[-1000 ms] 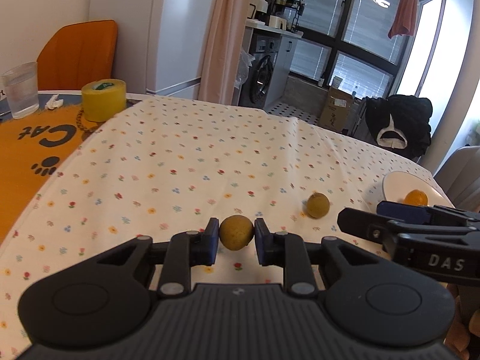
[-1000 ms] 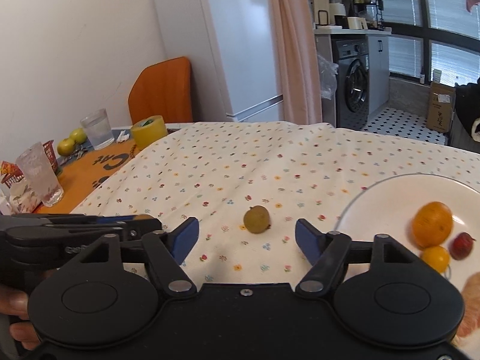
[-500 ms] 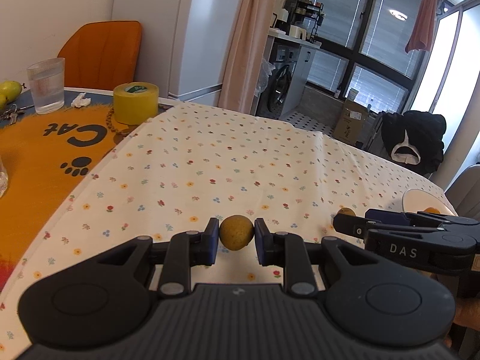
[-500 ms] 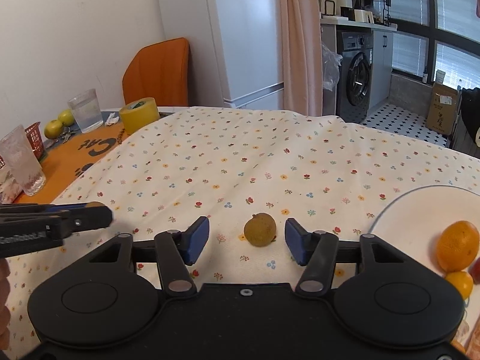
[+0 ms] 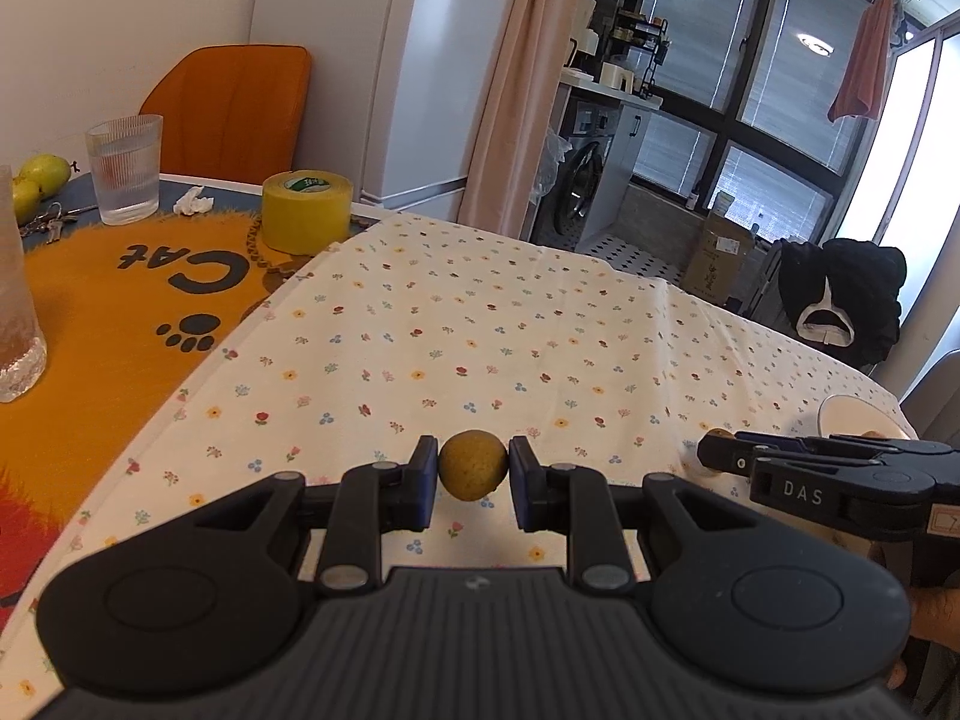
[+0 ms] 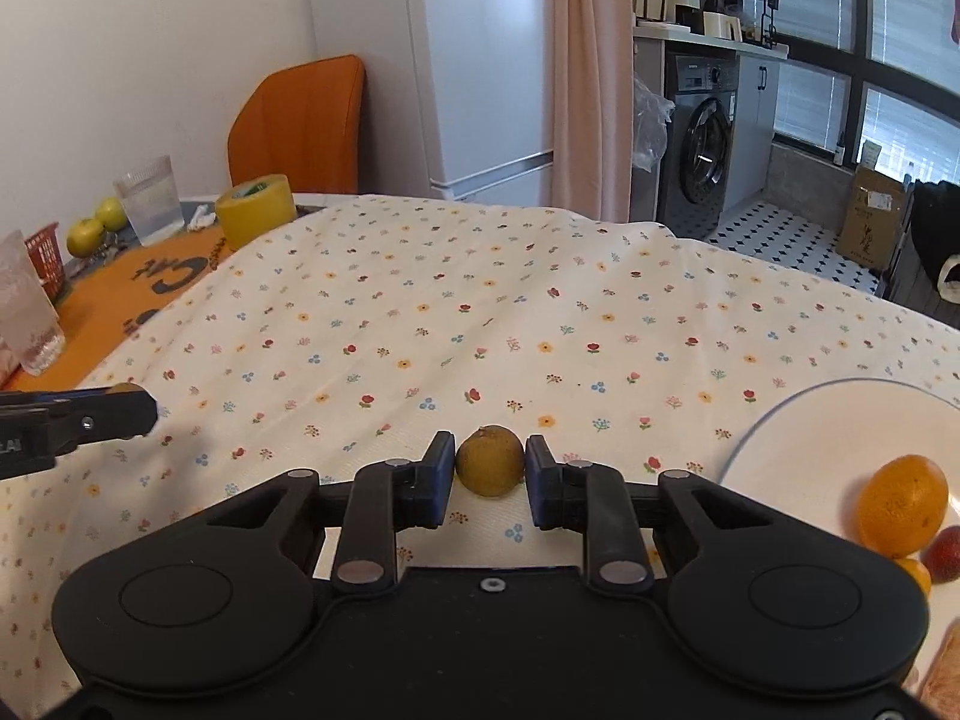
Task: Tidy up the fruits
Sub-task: 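Carry both greenish fruits over the white plate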
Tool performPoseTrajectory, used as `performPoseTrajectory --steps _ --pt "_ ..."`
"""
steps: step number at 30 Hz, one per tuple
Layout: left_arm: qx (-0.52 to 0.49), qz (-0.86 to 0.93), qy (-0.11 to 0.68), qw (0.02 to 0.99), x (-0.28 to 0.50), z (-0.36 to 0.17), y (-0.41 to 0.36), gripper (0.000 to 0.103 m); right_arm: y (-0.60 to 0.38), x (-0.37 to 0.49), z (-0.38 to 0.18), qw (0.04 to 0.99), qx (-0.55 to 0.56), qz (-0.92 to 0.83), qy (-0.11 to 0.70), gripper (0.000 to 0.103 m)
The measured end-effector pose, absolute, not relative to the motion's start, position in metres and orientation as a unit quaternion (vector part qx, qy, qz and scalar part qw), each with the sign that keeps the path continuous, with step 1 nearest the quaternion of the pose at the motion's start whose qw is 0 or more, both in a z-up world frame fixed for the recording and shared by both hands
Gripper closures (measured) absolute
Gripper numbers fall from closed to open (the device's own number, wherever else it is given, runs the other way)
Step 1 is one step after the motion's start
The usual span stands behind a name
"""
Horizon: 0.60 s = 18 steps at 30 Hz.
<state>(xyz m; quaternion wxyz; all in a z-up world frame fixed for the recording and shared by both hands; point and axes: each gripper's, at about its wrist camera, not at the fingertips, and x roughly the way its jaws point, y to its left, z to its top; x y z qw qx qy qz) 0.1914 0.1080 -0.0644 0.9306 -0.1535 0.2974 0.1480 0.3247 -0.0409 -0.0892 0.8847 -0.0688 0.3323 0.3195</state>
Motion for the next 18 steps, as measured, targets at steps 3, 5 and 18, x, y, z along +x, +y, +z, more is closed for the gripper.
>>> performPoseTrajectory --steps 3,5,18 --pt "-0.151 0.146 0.296 0.932 0.192 -0.062 0.104 0.080 -0.048 0.320 -0.083 0.887 -0.061 0.323 0.324 0.080" --pt "-0.149 0.142 0.294 0.933 0.193 -0.060 0.100 0.080 -0.054 0.316 -0.079 0.889 -0.056 0.323 0.319 0.080" --pt "-0.133 0.107 0.278 0.945 0.201 -0.042 0.061 0.080 -0.098 0.296 -0.053 0.903 -0.030 0.317 0.290 0.080"
